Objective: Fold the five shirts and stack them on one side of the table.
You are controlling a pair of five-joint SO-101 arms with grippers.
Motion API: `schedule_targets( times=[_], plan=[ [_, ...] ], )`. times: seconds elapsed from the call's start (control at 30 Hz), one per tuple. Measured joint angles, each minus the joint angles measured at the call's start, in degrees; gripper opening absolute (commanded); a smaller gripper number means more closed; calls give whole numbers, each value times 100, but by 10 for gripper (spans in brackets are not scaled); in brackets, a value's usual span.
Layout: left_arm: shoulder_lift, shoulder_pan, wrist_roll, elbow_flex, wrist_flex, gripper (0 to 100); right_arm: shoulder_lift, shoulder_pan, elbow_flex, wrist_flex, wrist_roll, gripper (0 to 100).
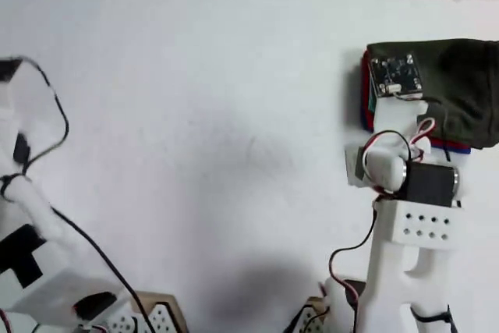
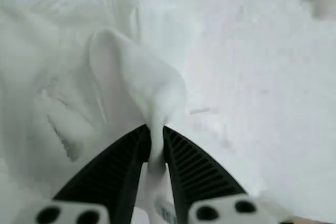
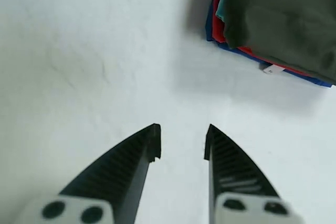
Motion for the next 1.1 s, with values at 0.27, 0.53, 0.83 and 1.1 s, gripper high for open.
schedule_targets(
  times=[0.27, 0.53, 0.83, 1.1],
  plan=[
    [0, 1793, 1336, -2567, 1073, 25, 0, 0, 853, -97, 0, 146],
    [0, 3402, 2224, -4097, 1081, 24, 0, 9, 1389, -466, 0, 145],
    [-545, 5327, 2752, -4492, 1081, 24, 0, 0, 1609, -800, 0, 145],
    [-1864, 5811, 2593, -2066, 1081, 28, 0, 9, 1556, -800, 0, 149]
  ],
)
